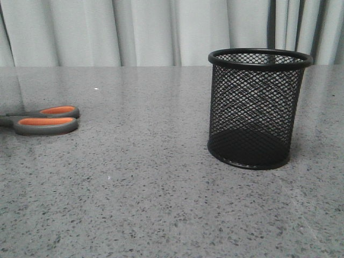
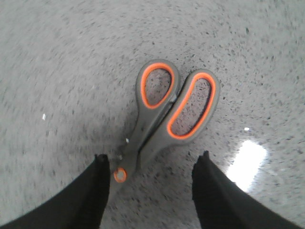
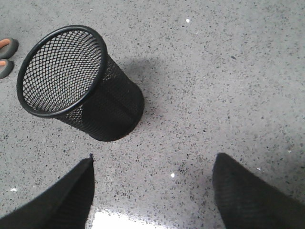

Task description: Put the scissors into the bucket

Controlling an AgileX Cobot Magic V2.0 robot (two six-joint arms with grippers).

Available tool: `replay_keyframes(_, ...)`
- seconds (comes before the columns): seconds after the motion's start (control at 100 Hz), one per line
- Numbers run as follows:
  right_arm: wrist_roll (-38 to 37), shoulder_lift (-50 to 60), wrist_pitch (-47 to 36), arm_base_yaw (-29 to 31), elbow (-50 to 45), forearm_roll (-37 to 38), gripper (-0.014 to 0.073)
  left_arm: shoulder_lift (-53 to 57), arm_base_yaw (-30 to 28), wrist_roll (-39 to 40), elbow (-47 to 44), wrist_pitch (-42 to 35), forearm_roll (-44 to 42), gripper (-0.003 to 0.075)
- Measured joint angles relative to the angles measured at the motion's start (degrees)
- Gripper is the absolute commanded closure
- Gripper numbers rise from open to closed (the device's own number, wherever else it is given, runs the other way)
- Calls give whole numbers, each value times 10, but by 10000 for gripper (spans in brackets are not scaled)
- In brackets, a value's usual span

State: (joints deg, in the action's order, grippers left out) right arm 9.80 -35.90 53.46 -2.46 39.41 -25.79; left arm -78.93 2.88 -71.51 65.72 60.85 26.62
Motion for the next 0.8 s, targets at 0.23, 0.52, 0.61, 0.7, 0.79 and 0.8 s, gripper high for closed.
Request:
replay_keyframes(0.23, 3, 0, -1, 0, 0, 0, 125, -101, 24, -81, 71, 48, -46, 351)
replay_keyframes(0.52, 3, 0, -1, 0, 0, 0, 125, -155, 26, -139, 108, 89, -77, 351)
replay_keyframes(0.61, 3, 0, -1, 0, 0, 0, 125, -169, 28, -145, 109, 89, -78, 351)
replay_keyframes(0.7, 3, 0, -1, 0, 0, 0, 125, -176, 28, -150, 109, 89, -78, 351)
replay_keyframes(0.79, 3, 0, 0, 0, 0, 0, 125, -178, 28, -154, 109, 89, -78, 351)
replay_keyframes(0.8, 3, 0, 1, 0, 0, 0, 125, -178, 28, -154, 109, 89, -78, 351)
